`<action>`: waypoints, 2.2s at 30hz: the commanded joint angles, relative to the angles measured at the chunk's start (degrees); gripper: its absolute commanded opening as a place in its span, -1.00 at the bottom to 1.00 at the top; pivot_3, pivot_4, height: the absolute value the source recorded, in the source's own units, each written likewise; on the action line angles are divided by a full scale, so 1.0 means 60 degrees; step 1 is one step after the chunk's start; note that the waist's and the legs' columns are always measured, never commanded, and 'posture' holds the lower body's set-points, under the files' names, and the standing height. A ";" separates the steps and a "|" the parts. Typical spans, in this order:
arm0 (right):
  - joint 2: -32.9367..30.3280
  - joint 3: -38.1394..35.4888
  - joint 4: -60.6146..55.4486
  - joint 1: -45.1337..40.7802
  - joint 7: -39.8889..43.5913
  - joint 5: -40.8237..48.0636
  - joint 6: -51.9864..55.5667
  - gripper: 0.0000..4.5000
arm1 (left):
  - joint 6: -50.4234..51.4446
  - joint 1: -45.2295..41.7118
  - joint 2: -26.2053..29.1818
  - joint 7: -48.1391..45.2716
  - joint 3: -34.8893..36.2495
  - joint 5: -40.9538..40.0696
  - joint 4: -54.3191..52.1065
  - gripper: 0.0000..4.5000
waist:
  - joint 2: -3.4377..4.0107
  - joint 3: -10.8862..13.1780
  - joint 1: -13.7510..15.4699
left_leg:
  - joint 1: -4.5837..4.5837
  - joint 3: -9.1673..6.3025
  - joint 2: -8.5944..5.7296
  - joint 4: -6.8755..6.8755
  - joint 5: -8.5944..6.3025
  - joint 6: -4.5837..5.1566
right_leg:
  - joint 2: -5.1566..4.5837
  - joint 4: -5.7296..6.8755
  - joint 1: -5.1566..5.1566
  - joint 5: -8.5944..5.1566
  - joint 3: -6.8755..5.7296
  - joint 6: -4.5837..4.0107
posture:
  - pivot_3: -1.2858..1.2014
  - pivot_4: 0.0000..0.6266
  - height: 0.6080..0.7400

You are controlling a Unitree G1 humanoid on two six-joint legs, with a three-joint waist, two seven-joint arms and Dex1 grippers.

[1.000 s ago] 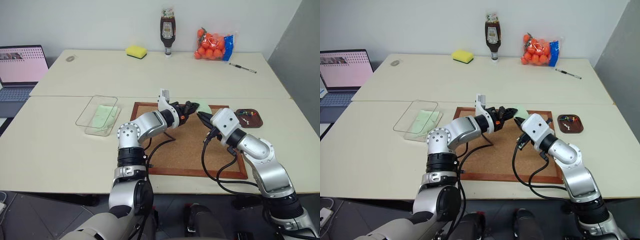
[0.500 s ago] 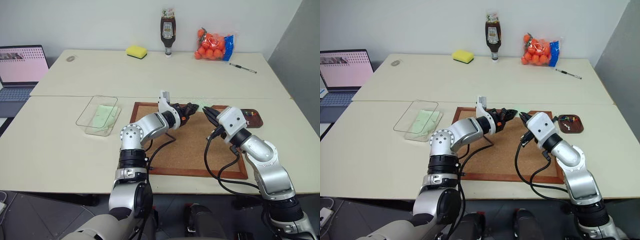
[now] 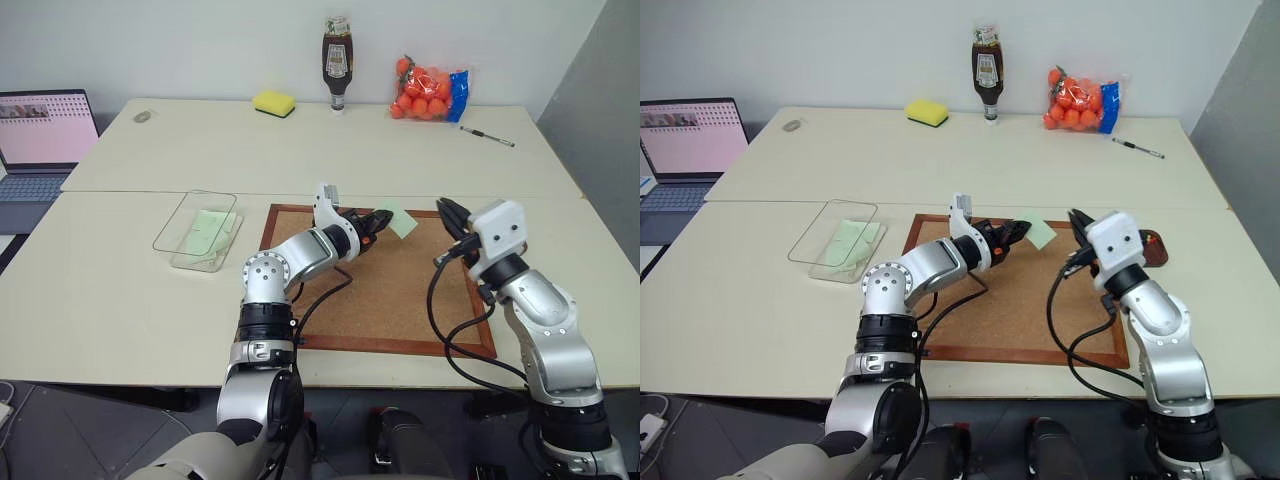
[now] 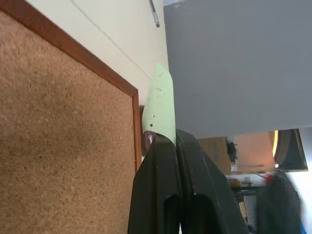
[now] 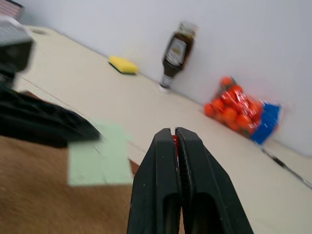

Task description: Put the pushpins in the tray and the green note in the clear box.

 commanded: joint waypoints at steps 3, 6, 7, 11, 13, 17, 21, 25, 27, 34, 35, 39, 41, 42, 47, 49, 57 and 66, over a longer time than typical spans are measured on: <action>0.0030 -0.1045 0.1292 -0.0289 -0.1181 -0.0193 0.1170 -1.00 | -0.0593 0.0553 0.1230 -0.1538 -0.1374 0.1815 -0.1930 -0.98 | 0.0003 -0.0002 -0.0024 | 0.0009 -0.0002 0.0007 -0.0005 0.0000 -0.0001 | 0.0003 0.0008 -0.0001 0.0000 0.0000 -0.0003 | 0.03 -0.52 1.00; 0.0023 -0.1503 0.2601 -0.0877 -0.1532 0.0002 0.1529 -1.00 | -0.1070 0.0900 0.1815 -0.2084 -0.1997 0.2788 -0.2541 -0.98 | 0.0007 -0.0004 -0.0024 | 0.0015 -0.0005 0.0004 -0.0005 0.0001 0.0000 | 0.0002 0.0014 0.0004 0.0002 -0.0001 -0.0009 | 0.03 -0.52 1.00; 0.0019 -0.1600 0.2967 -0.1056 -0.1624 0.0044 0.1513 -1.00 | -0.1193 0.0966 0.1887 -0.2166 -0.2079 0.2975 -0.2639 -0.98 | 0.0007 -0.0004 -0.0032 | 0.0019 0.0007 0.0009 -0.0002 0.0001 0.0001 | 0.0003 0.0014 0.0003 0.0005 0.0010 -0.0013 | 0.03 -0.52 1.00; -0.0027 -0.1983 0.4658 -0.1986 -0.1850 0.0257 0.1315 -1.00 | -0.1615 0.1108 0.2089 -0.2606 -0.2381 0.3686 -0.2872 -0.98 | 0.0008 -0.0003 -0.0013 | 0.0007 0.0001 0.0004 0.0000 0.0002 0.0006 | 0.0005 0.0012 -0.0001 0.0006 0.0003 -0.0015 | 0.03 -0.52 1.00; -0.0117 -0.2037 0.5401 -0.2427 -0.1843 0.0326 0.1140 -1.00 | -0.1679 0.1149 0.2087 -0.2688 -0.2406 0.3869 -0.2922 -0.98 | 0.0008 -0.0003 -0.0027 | 0.0004 0.0005 0.0003 -0.0001 0.0001 0.0008 | 0.0004 0.0007 -0.0001 0.0006 0.0007 -0.0014 | 0.03 -0.52 1.00; -0.0214 -0.2135 0.6248 -0.2922 -0.1922 0.0440 0.0939 -0.90 | -0.1689 0.1199 0.1969 -0.2800 -0.2346 0.4098 -0.2966 -0.99 | 0.0008 -0.0003 -0.0021 | 0.0000 0.0008 0.0006 -0.0005 0.0000 0.0009 | 0.0005 0.0000 -0.0002 0.0005 0.0010 -0.0012 | 0.03 -0.52 1.00; -0.0272 -0.2199 0.6462 -0.3111 -0.1981 0.0512 0.0875 -0.56 | -0.1676 0.1248 0.1865 -0.2837 -0.2294 0.4225 -0.3038 -1.00 | 0.0008 -0.0003 -0.0021 | -0.0003 0.0009 0.0004 -0.0007 0.0000 0.0010 | 0.0004 0.0001 -0.0005 0.0004 0.0010 -0.0011 | 0.03 -0.52 1.00; -0.0225 -0.2185 0.6150 -0.3046 -0.2009 0.0605 0.0957 -0.17 | -0.1657 0.1260 0.1781 -0.2907 -0.2263 0.4345 -0.3056 -1.00 | 0.0008 -0.0003 -0.0025 | -0.0001 0.0008 0.0005 -0.0004 0.0000 0.0011 | 0.0005 0.0004 -0.0003 0.0005 0.0009 -0.0010 | 0.03 -0.52 1.00; -0.0169 -0.2191 0.5846 -0.2970 -0.2020 0.0701 0.1053 0.03 | -0.1665 0.1228 0.1760 -0.2924 -0.2237 0.4388 -0.3015 -1.00 | 0.0008 -0.0003 -0.0028 | 0.0001 0.0007 0.0007 -0.0005 0.0000 0.0011 | 0.0006 0.0007 -0.0004 0.0005 0.0008 -0.0010 | 0.03 -0.52 1.00; -0.0044 -0.2222 0.4165 -0.2292 -0.1938 0.1054 0.1533 0.12 | -0.1920 0.1079 0.1754 -0.2850 -0.2122 0.4831 -0.2934 -1.00 | 0.0008 -0.0003 -0.0019 | -0.0003 0.0003 0.0007 -0.0006 -0.0001 0.0010 | 0.0007 0.0003 -0.0004 0.0004 0.0003 -0.0010 | 0.03 -0.52 1.00; -0.0048 -0.2213 0.3841 -0.2130 -0.1887 0.1115 0.1567 0.12 | -0.1989 0.1063 0.1780 -0.2846 -0.2144 0.4949 -0.2943 -1.00 | 0.0008 -0.0003 -0.0019 | -0.0004 0.0001 0.0007 -0.0005 -0.0001 0.0010 | 0.0007 0.0003 -0.0003 0.0004 0.0002 -0.0009 | 0.03 -0.52 1.00; -0.0054 -0.2204 0.2795 -0.1611 -0.1838 0.1295 0.1802 0.12 | -0.2154 0.1001 0.1820 -0.2839 -0.2124 0.5242 -0.3014 -1.00 | 0.0008 -0.0003 -0.0019 | -0.0004 0.0003 0.0007 -0.0004 -0.0001 0.0010 | 0.0006 0.0003 -0.0005 0.0004 0.0003 -0.0009 | 0.03 -0.52 1.00; -0.0112 -0.2170 0.2530 -0.1462 -0.1880 0.1235 0.1856 0.12 | -0.2172 0.0987 0.1818 -0.2885 -0.2112 0.5322 -0.3036 -1.00 | 0.0008 -0.0003 -0.0031 | 0.0000 0.0006 0.0007 -0.0004 -0.0001 0.0010 | 0.0006 0.0005 -0.0004 0.0004 0.0005 -0.0009 | 0.03 -0.52 1.00; -0.0138 -0.2151 0.2467 -0.1425 -0.1894 0.1206 0.1872 0.12 | -0.2166 0.0983 0.1809 -0.2899 -0.2102 0.5342 -0.3040 -1.00 | 0.0008 -0.0003 -0.0030 | 0.0001 0.0006 0.0007 -0.0004 -0.0001 0.0010 | 0.0006 0.0005 -0.0004 0.0004 0.0005 -0.0009 | 0.03 -0.52 1.00; -0.0379 -0.1874 0.3366 -0.1479 -0.2078 0.0577 0.1436 0.12 | -0.2194 0.0956 0.1791 -0.3006 -0.2169 0.5472 -0.2993 -1.00 | 0.0008 -0.0003 -0.0025 | 0.0000 0.0001 0.0007 -0.0004 0.0000 0.0011 | 0.0007 0.0005 -0.0003 0.0004 -0.0002 -0.0009 | 0.03 -0.52 1.00; -0.0387 -0.1888 0.3695 -0.1648 -0.2083 0.0553 0.1353 0.12 | -0.2190 0.0942 0.1767 -0.3032 -0.2174 0.5509 -0.2986 -1.00 | 0.0008 -0.0003 -0.0025 | 0.0000 0.0005 0.0006 -0.0004 -0.0001 0.0011 | 0.0007 0.0002 -0.0003 0.0004 0.0002 -0.0009 | 0.03 -0.52 1.00; -0.0371 -0.1753 0.3151 -0.1689 -0.0828 0.1410 0.1119 0.12 | -0.2510 0.1011 0.1965 -0.2849 -0.2078 0.6064 -0.3354 -1.00 | 0.0007 -0.0002 -0.0029 | -0.0001 0.0000 0.0009 -0.0007 -0.0001 0.0010 | 0.0010 0.0004 -0.0004 0.0004 -0.0002 -0.0009 | 0.03 -0.52 1.00; -0.1608 0.0155 -0.0301 -0.1161 0.3219 0.3658 0.2157 0.12 | -0.2094 0.1203 0.2746 -0.1224 -0.1061 0.7131 -0.4697 -1.00 | 0.0004 0.0001 -0.0034 | 0.0003 -0.0015 0.0016 -0.0005 -0.0002 0.0011 | 0.0011 -0.0001 0.0002 0.0003 -0.0014 -0.0007 | 0.03 -0.52 1.00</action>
